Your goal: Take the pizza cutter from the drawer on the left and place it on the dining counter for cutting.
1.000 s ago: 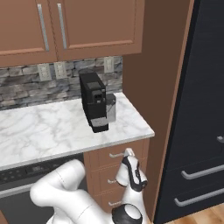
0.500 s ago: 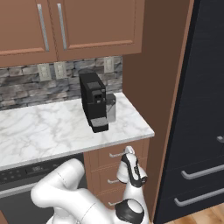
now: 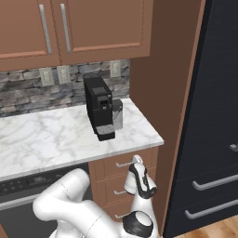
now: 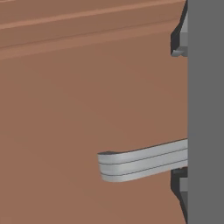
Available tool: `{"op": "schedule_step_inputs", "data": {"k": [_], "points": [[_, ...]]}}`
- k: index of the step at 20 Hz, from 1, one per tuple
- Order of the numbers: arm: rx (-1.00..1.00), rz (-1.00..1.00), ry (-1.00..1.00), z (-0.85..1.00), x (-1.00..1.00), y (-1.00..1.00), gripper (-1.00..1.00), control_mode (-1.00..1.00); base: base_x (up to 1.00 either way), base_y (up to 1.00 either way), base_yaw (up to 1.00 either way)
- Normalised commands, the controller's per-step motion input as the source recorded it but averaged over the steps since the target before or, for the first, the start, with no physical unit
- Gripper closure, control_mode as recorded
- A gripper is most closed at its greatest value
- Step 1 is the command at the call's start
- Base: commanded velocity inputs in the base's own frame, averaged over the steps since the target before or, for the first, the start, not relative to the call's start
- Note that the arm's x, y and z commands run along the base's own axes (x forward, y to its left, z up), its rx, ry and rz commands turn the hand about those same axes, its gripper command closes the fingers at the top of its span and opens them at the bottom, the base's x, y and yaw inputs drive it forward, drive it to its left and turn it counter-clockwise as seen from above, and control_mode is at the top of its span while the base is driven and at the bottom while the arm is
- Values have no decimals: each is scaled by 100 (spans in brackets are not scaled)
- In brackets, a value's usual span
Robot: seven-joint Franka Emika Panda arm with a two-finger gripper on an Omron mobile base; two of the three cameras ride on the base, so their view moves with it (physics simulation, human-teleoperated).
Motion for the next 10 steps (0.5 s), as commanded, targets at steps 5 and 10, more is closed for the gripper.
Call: {"op": "schedule_step_inputs", "data": {"k": [5,10], "points": [[0,0,0,0,0,0,-100,-100,0,0,0],[0,0,0,0,0,0,100,-100,0,0,0]]}}
